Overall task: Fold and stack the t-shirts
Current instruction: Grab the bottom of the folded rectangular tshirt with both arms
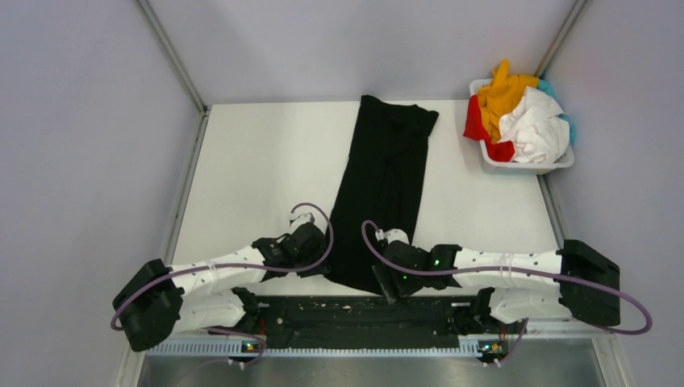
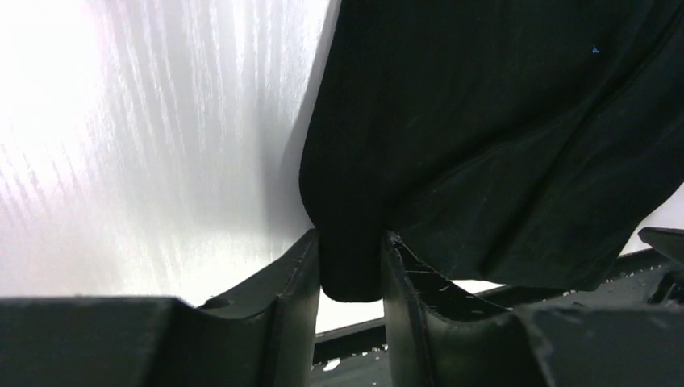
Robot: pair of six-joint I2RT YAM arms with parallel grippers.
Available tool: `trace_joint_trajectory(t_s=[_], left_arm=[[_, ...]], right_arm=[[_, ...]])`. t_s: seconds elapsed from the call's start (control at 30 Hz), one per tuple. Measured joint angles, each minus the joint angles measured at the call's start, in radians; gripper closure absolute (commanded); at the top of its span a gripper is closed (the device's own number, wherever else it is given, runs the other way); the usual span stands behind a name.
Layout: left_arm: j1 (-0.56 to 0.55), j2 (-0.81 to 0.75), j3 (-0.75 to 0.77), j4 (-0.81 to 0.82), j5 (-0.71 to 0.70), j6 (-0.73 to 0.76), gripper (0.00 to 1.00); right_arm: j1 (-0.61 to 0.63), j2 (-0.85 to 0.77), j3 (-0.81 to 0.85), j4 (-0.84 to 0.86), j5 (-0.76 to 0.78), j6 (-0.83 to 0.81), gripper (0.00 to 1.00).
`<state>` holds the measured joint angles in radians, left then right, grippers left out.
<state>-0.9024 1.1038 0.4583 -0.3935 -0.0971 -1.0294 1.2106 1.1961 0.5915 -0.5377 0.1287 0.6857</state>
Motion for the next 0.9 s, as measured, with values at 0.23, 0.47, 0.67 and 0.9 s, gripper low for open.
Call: trace_joint_trajectory(t_s=[0.23, 0.47, 0.67, 0.9], left_arm=[[0.004, 0.059, 0.018, 0.035, 0.000, -0.016, 1.00], [0.004, 0.007, 0.003, -0.010, 0.006, -0.032, 1.00], [-0.032, -0.168, -0.029, -0.103, 0.026, -0.072, 1.00], [-0.048, -0.330, -0.007, -0.157, -0.003, -0.058, 1.00]], right_arm=[[0.001, 0.019, -0.029, 0.080, -0.017, 0.037, 0.35], [0.060, 0.074, -0.017, 0.119, 0.024, 0.101, 0.89], [0.148, 0.084, -0.002, 0.066, 0.050, 0.151, 1.00], [0.153, -0.045, 0.012, -0.004, 0.066, 0.179, 1.00]])
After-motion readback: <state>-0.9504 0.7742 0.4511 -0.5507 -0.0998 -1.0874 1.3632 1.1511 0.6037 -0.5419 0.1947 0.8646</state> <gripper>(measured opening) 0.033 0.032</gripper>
